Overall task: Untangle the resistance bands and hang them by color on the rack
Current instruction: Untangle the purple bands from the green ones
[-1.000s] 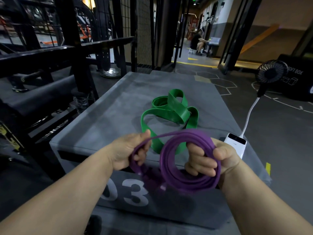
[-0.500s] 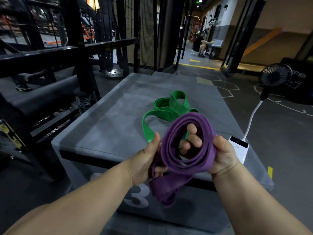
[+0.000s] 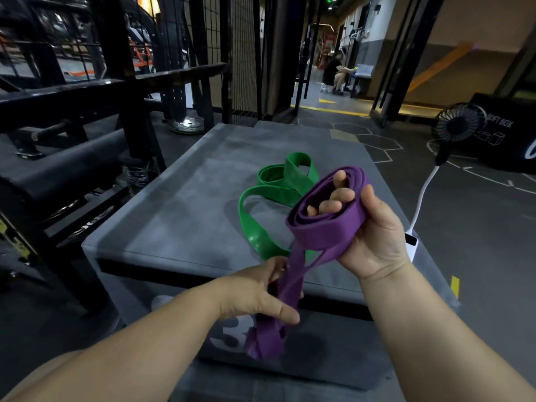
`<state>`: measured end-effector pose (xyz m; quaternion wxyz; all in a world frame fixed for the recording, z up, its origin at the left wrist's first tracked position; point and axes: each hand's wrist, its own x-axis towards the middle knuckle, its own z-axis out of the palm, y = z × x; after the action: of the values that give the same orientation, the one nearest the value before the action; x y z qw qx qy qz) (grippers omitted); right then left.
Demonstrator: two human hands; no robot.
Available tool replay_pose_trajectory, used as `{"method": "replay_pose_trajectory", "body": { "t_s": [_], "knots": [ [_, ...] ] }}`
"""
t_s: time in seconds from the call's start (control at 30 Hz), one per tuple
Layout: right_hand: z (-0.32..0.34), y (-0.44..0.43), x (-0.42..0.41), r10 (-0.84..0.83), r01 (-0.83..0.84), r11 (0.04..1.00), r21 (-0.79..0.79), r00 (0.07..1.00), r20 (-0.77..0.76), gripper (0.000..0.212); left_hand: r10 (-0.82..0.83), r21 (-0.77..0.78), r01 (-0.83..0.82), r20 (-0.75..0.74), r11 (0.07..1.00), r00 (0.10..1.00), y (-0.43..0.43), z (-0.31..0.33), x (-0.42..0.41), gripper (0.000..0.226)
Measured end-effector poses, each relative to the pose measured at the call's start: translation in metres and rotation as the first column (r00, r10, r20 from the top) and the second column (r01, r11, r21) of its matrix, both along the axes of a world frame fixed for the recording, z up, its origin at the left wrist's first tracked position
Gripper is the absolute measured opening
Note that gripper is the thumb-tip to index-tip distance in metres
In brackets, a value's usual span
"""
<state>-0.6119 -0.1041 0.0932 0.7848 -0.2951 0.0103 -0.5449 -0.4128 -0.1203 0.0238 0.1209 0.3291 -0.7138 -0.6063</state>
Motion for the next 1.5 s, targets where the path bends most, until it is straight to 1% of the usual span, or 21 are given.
{"method": "replay_pose_trajectory", "body": {
  "t_s": [0.07, 0.13, 0.17, 0.27, 0.33, 0.4, 0.43, 0.5, 0.6, 0.67, 0.73, 0.8, 0.93, 1.03, 1.1, 1.2, 1.27, 1.33, 1.4, 1.5],
  "knots": [
    [0.003, 0.003, -0.002, -0.047, 0.047, 0.999, 0.003, 0.999, 0.013, 0.026, 0.025, -0.102, -0.011, 0.131, 0.995, 0.991, -0.001, -0.001, 0.002, 0.083],
    [0.007, 0.005, -0.005, -0.119, 0.119, 0.993, -0.011, 0.993, 0.01, 0.028, 0.058, -0.155, -0.026, 0.208, 0.988, 0.976, -0.002, 0.0, 0.005, 0.064],
    [0.009, 0.006, -0.006, -0.174, 0.174, 0.984, -0.023, 0.985, -0.01, 0.031, 0.083, -0.155, -0.047, 0.232, 0.987, 0.969, -0.002, 0.001, 0.006, 0.054],
    [0.014, 0.007, -0.01, -0.304, 0.301, 0.952, -0.052, 0.95, -0.078, 0.041, 0.121, -0.14, -0.092, 0.22, 0.986, 0.968, -0.005, 0.0, 0.008, 0.041],
    [0.016, 0.005, -0.012, -0.368, 0.364, 0.93, -0.053, 0.922, -0.121, 0.045, 0.153, -0.072, -0.143, 0.153, 0.987, 0.976, -0.007, 0.0, 0.011, 0.031],
    [0.016, 0.004, -0.015, -0.412, 0.41, 0.911, -0.042, 0.898, -0.157, 0.048, 0.204, 0.072, -0.21, 0.079, 0.975, 0.976, -0.009, 0.001, 0.016, 0.018],
    [0.016, 0.004, -0.016, -0.427, 0.427, 0.904, -0.036, 0.889, -0.165, 0.05, 0.205, 0.135, -0.211, 0.057, 0.968, 0.977, -0.011, 0.003, 0.019, 0.016],
    [0.015, 0.004, -0.017, -0.445, 0.449, 0.894, -0.016, 0.879, -0.173, 0.053, 0.166, 0.222, -0.172, 0.045, 0.96, 0.985, -0.013, 0.006, 0.024, 0.02],
    [0.013, 0.006, -0.02, -0.458, 0.469, 0.882, 0.033, 0.873, -0.166, 0.054, 0.142, 0.254, -0.141, 0.016, 0.957, 0.99, -0.015, 0.006, 0.03, 0.032],
    [0.014, 0.009, -0.022, -0.478, 0.494, 0.867, 0.063, 0.861, -0.171, 0.043, 0.181, 0.263, -0.173, -0.006, 0.949, 0.983, -0.017, 0.007, 0.032, 0.032],
    [0.017, 0.012, -0.022, -0.512, 0.537, 0.838, 0.092, 0.834, -0.205, 0.022, 0.211, 0.289, -0.199, -0.009, 0.936, 0.977, -0.019, 0.009, 0.035, 0.035],
    [0.018, 0.015, -0.023, -0.529, 0.565, 0.82, 0.096, 0.811, -0.251, 0.015, 0.217, 0.307, -0.206, -0.002, 0.929, 0.976, -0.019, 0.011, 0.039, 0.039],
    [0.017, 0.017, -0.026, -0.531, 0.586, 0.809, 0.051, 0.765, -0.364, 0.015, 0.19, 0.335, -0.199, 0.06, 0.921, 0.98, -0.018, 0.014, 0.045, 0.055],
    [0.017, 0.018, -0.029, -0.54, 0.599, 0.8, 0.022, 0.737, -0.407, 0.017, 0.141, 0.371, -0.186, 0.144, 0.91, 0.98, -0.016, 0.018, 0.047, 0.05],
    [0.016, 0.018, -0.029, -0.543, 0.605, 0.796, 0.005, 0.718, -0.435, 0.02, 0.197, 0.412, -0.241, 0.147, 0.879, 0.969, -0.015, 0.02, 0.046, 0.043],
    [0.014, 0.019, -0.026, -0.539, 0.591, 0.804, -0.065, 0.678, -0.5, 0.027, 0.385, 0.51, -0.367, 0.074, 0.778, 0.92, -0.015, 0.023, 0.043, 0.033],
    [0.012, 0.021, -0.021, -0.529, 0.566, 0.815, -0.125, 0.638, -0.559, 0.033, 0.464, 0.54, -0.396, 0.011, 0.743, 0.886, -0.017, 0.024, 0.041, 0.023],
    [0.01, 0.021, -0.017, -0.509, 0.53, 0.831, -0.166, 0.605, -0.613, 0.036, 0.528, 0.581, -0.405, -0.051, 0.707, 0.848, -0.018, 0.026, 0.041, 0.023],
    [0.008, 0.02, -0.012, -0.474, 0.494, 0.852, -0.173, 0.586, -0.657, 0.038, 0.539, 0.615, -0.366, -0.116, 0.698, 0.834, -0.019, 0.027, 0.041, 0.03],
    [0.004, 0.018, -0.005, -0.432, 0.484, 0.862, -0.152, 0.545, -0.718, 0.032, 0.487, 0.608, -0.271, -0.221, 0.746, 0.845, -0.018, 0.029, 0.04, 0.04]
  ]
}}
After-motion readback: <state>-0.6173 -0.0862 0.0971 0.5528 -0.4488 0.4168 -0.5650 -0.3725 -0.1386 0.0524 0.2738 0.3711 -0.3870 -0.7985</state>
